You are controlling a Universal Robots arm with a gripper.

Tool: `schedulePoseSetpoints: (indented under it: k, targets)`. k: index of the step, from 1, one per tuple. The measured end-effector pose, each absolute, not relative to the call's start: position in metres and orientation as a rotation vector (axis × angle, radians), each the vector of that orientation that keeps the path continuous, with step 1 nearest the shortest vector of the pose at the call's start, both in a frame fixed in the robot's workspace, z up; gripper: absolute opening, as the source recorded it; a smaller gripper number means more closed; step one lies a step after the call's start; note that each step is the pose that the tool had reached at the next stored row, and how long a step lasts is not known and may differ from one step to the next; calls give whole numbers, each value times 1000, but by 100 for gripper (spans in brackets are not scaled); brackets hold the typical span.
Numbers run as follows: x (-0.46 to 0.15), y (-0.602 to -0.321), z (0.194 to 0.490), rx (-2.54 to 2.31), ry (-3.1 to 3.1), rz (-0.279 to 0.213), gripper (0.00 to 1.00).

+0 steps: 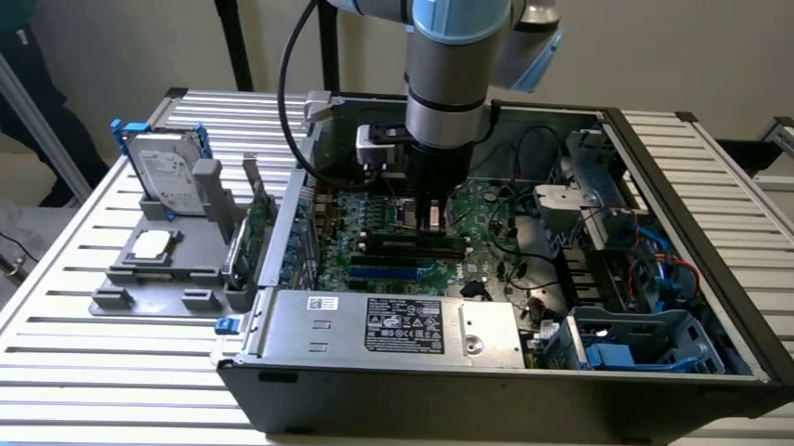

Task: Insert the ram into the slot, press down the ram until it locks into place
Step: 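Insert the ram into the slot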

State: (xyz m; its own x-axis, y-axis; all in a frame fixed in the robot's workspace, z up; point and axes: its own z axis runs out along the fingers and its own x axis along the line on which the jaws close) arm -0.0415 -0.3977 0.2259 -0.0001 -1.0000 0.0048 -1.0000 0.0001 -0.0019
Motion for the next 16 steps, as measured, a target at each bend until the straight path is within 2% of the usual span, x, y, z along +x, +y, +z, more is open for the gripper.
schedulePoseSetpoints:
  k: [8,10,11,16]
  targets:
    - [-42,-398,225,2220,-2220,10,13]
    - [-42,-398,225,2220,-2220,10,15]
    - [-42,-398,225,2221,-2220,10,21]
    - [-43,-398,234,2220,-2220,10,21]
